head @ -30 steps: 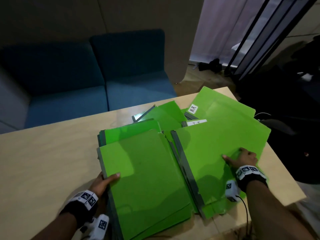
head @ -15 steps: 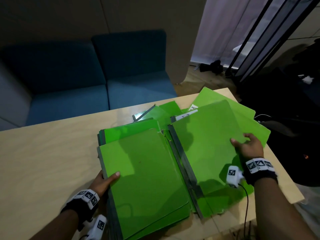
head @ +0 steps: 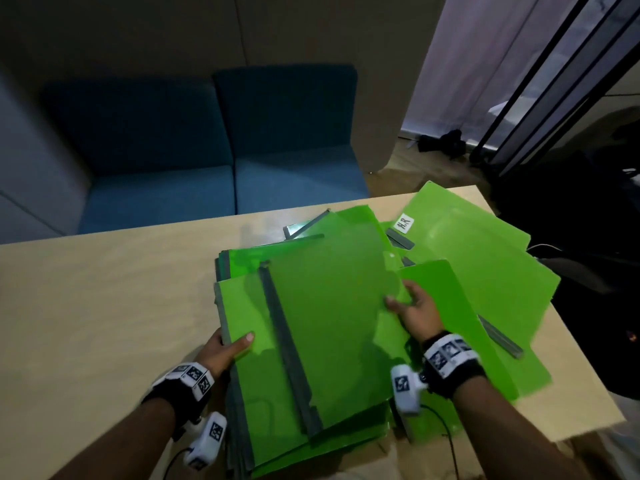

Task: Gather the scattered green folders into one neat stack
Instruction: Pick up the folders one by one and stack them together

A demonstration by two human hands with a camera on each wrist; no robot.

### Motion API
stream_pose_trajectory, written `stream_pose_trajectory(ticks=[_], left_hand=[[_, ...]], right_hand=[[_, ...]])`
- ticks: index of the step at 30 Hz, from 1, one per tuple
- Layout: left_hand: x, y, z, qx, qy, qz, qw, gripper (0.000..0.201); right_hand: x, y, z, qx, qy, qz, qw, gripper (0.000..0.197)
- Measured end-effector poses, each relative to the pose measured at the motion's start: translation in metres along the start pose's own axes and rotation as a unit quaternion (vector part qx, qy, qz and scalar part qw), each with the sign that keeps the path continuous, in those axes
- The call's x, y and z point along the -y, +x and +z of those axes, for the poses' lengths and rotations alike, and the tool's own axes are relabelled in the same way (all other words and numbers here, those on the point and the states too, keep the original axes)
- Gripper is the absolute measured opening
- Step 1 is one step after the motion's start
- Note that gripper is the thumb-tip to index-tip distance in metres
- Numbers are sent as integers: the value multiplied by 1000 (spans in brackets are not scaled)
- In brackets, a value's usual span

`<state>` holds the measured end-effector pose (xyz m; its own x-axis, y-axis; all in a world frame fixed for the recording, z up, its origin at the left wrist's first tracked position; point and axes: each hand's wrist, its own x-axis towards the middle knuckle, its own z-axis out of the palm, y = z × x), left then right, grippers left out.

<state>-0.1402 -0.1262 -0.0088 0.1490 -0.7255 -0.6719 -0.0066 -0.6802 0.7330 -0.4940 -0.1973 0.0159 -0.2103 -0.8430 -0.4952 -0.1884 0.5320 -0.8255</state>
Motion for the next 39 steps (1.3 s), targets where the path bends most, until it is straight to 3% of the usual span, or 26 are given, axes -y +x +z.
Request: stream_pose_trajectory(ticks=[1, 3, 4, 6, 7, 9, 12, 14, 16, 18, 20, 24, 26, 29, 31, 32, 34, 35, 37, 39], left_hand=[[-2, 0, -1, 0, 19, 9, 1000, 73], [-8, -4, -4, -3, 104, 22, 994, 125], [-10, -5, -7, -1, 142, 29, 989, 147], [-10, -6, -12, 21, 166, 36, 985, 164], [-9, -6, -12, 48, 142, 37, 988, 157], [-4, -9, -11, 66, 81, 18, 994, 124], [6, -11, -17, 55, 15, 5, 998, 127], [7, -13, -22, 67, 7, 1, 998, 123], [9, -16, -25, 81, -11, -27, 996, 118], [15, -18, -28, 72, -36, -42, 996, 125], [19, -20, -28, 64, -52, -51, 995, 138], [16, -22, -26, 71, -71, -45, 994, 137], [13, -24, -23, 70, -61, -32, 995, 141], [14, -26, -19, 59, -37, -19, 997, 138], [17, -27, -20, 49, -45, -10, 998, 135], [18, -27, -21, 47, -56, -13, 997, 136], [20, -28, -24, 38, -71, -15, 997, 137], [20, -32, -24, 39, -78, -12, 996, 136], [21, -36, -28, 28, -82, -3, 996, 132], [20, -43, -28, 29, -72, 12, 997, 121]], right_hand=[[-10, -4, 14, 13, -46, 17, 999, 65], [-17, -9, 30, 73, -201, 31, 976, 51], [-14, -11, 33, 130, -301, 21, 945, 42], [1, -11, 35, 207, -461, -13, 863, 37], [12, -8, 35, 213, -502, -30, 837, 38], [32, 4, 40, 192, -521, -68, 828, 36], [59, 18, 67, 151, -497, -167, 838, 68], [68, 24, 94, 173, -529, -250, 792, 74], [67, 19, 122, 229, -572, -281, 736, 72], [57, 8, 143, 233, -593, -289, 714, 70], [43, -3, 152, 196, -582, -306, 727, 63], [35, -6, 153, 177, -518, -292, 784, 54], [40, -4, 149, 188, -514, -289, 786, 54], [53, -4, 132, 266, -521, -283, 760, 58], [56, 1, 108, 265, -492, -272, 783, 59], [52, 8, 89, 212, -470, -262, 815, 60], [37, 23, 40, 15, -424, -217, 879, 59], [25, 29, 11, -80, -409, -161, 894, 58], [-4, 34, -43, -175, -401, 4, 899, 67], [-34, 30, -78, -175, -406, 120, 889, 88]])
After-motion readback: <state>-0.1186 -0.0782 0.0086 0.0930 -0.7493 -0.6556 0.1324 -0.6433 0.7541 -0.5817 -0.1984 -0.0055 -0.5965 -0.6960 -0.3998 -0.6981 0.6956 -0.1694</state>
